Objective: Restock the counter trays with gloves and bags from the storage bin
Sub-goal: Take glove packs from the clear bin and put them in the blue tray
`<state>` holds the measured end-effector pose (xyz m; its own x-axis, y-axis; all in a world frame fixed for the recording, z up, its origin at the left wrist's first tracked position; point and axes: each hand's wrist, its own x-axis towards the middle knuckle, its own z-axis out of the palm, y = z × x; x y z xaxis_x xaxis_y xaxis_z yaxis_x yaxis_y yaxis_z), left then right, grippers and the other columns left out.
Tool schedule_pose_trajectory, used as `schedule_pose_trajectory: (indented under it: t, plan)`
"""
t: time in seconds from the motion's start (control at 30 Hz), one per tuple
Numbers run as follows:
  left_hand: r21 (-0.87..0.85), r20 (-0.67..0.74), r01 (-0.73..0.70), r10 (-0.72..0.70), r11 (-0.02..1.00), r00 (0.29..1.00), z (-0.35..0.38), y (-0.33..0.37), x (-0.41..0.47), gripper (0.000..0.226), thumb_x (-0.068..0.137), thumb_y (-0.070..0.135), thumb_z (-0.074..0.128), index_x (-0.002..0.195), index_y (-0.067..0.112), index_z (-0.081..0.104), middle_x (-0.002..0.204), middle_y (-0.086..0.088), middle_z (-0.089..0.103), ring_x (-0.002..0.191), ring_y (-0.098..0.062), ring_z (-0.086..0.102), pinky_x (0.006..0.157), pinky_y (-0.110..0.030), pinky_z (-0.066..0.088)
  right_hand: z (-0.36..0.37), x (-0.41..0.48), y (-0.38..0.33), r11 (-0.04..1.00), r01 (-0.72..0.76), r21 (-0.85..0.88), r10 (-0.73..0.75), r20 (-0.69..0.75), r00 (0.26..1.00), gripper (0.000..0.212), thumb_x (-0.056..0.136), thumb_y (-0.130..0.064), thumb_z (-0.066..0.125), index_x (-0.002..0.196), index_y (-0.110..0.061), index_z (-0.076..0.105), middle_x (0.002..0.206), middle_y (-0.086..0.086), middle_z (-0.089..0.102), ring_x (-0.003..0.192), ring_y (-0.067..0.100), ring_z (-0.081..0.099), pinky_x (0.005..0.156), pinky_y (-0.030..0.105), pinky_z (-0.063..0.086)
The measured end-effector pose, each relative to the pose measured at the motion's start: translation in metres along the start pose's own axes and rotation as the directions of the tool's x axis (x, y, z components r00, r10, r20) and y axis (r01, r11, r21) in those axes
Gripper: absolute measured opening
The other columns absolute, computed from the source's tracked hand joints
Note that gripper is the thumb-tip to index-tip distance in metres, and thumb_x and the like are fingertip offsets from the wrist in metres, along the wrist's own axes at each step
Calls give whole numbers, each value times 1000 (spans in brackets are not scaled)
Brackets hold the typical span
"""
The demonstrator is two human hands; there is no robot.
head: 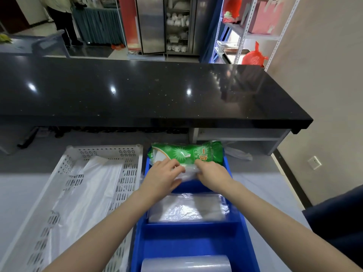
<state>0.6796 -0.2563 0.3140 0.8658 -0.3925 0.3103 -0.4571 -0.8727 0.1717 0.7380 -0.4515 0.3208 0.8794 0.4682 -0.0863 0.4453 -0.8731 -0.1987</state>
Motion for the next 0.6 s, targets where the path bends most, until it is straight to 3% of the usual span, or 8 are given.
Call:
schedule_pose_trajectory:
  t: [0.03, 0.1, 0.2, 0.27, 0.33, 0.43, 0.6]
  plan:
    - [-16, 10, 26, -26, 1000, 1000, 1, 1, 0, 21, 86, 28, 64, 105, 19, 63, 105, 1, 62, 97, -20, 58, 79, -33, 48, -2, -1, -1, 1000, -7, -8, 7, -19, 1000, 16, 84, -20, 54, 94, -19, 42, 96, 11, 65, 74, 31, 51, 56, 34, 35]
    - [-68, 0, 86, -86, 994, 996, 2, 1, 1, 17, 86, 22, 66, 102, 17, 64, 104, 1, 64, 95, -20, 59, 76, -34, 50, -5, -4, 1, 992, 48, -113, -66, -161, 985, 38, 75, -19, 64, 111, -18, 52, 102, 8, 65, 86, 32, 56, 67, 36, 41]
    - [-72, -3, 123, -123, 990, 992, 3, 2, 7, 18, 86, 20, 64, 103, 18, 62, 103, 2, 64, 94, -20, 59, 71, -38, 51, -4, -10, 5, 923, 209, -322, -340, -431, 836, 54, 62, -6, 67, 115, -17, 57, 104, 8, 61, 90, 29, 57, 76, 37, 46]
    - [-72, -9, 144, -145, 987, 989, 4, 2, 11, 18, 85, 19, 64, 102, 17, 62, 101, 1, 63, 92, -21, 58, 66, -38, 51, 1, -12, 5, 843, 336, -419, -504, -399, 766, 48, 69, -4, 64, 115, -17, 54, 112, 6, 60, 96, 25, 56, 82, 34, 44]
    - [-74, -9, 158, -159, 985, 987, 5, 2, 14, 20, 82, 17, 66, 101, 16, 62, 99, 0, 62, 90, -21, 58, 62, -36, 50, 6, -11, 5, 835, 366, -410, -511, -335, 792, 50, 72, -4, 67, 119, -16, 56, 114, 2, 62, 99, 22, 57, 82, 32, 45]
    - [-117, 11, 172, -172, 978, 985, 8, -2, 13, 28, 79, 18, 70, 106, 13, 63, 104, -3, 58, 87, -19, 57, 61, -33, 51, 13, -9, 6, 925, 317, -209, -365, -259, 894, 60, 76, 1, 63, 133, -14, 52, 125, 3, 61, 111, 24, 56, 83, 35, 52]
    - [-120, 43, 160, -156, 980, 987, 5, -18, -3, 33, 86, 26, 67, 117, 19, 65, 110, 1, 56, 99, -14, 52, 83, -31, 50, 8, -6, 13, 984, 175, 14, -172, -122, 977, 59, 83, -4, 54, 136, -28, 44, 129, -3, 54, 115, 21, 49, 75, 36, 50]
